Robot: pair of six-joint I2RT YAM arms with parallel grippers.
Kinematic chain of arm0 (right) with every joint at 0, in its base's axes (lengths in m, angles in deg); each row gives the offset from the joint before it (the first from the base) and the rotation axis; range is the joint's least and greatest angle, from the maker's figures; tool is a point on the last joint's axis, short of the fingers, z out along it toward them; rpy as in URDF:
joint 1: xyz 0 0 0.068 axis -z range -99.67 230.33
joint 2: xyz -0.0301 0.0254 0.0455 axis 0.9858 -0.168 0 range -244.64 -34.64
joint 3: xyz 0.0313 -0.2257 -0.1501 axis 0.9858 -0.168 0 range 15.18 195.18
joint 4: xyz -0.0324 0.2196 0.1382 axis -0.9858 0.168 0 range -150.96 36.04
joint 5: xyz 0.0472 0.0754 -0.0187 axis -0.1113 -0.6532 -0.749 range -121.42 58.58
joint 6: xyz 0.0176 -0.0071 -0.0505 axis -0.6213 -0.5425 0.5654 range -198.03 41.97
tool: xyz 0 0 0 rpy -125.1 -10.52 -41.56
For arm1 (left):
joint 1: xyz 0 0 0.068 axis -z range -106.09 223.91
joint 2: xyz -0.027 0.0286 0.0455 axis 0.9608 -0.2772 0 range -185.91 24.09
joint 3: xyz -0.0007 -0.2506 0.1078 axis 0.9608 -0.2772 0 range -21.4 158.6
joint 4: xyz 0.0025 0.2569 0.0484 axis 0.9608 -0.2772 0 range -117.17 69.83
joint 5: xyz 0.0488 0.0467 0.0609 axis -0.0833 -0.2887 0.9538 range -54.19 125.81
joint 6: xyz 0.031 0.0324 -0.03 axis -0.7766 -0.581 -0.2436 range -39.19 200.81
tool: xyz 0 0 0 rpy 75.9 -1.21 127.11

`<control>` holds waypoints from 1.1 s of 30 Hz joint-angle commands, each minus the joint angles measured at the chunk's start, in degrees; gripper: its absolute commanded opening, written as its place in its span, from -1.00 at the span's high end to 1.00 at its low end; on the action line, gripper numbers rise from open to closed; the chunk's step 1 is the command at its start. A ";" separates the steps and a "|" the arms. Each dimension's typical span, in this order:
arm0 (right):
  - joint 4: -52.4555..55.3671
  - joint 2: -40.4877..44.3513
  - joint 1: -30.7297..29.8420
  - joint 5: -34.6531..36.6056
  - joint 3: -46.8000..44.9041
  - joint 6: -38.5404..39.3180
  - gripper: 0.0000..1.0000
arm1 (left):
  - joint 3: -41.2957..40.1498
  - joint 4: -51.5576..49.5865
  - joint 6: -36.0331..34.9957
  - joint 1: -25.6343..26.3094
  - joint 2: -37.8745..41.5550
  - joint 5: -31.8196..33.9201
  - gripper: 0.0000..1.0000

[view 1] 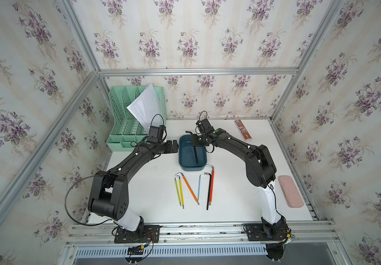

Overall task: Put the hex key on the desktop into the storage box
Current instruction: Place the Allen key in the storage box, then adjust the Allen key at the center of the board.

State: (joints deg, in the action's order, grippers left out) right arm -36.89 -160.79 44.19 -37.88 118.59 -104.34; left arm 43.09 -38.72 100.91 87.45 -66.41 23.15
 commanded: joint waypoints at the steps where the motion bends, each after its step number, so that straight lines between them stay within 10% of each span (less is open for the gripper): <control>1: -0.21 -1.08 -0.16 1.40 0.75 1.30 1.00 | -0.27 -0.35 1.16 0.09 1.11 -0.79 -0.98; 15: 3.65 -4.81 -1.04 0.46 3.46 4.38 1.00 | 0.26 -1.52 1.35 0.91 0.67 0.24 -0.98; 24: 5.01 -1.43 -1.31 1.26 3.15 4.68 0.11 | 0.53 -2.59 1.75 1.31 0.93 -0.93 -0.99; 33: 2.47 11.82 -1.56 5.72 -5.22 4.27 -0.04 | 1.91 -5.19 2.18 1.35 2.25 -4.31 -0.98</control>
State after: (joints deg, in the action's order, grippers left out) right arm -33.13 -152.44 42.61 -35.30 116.36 -100.03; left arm 44.29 -42.50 102.68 88.85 -64.79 20.61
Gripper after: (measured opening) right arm 0.522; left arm 0.992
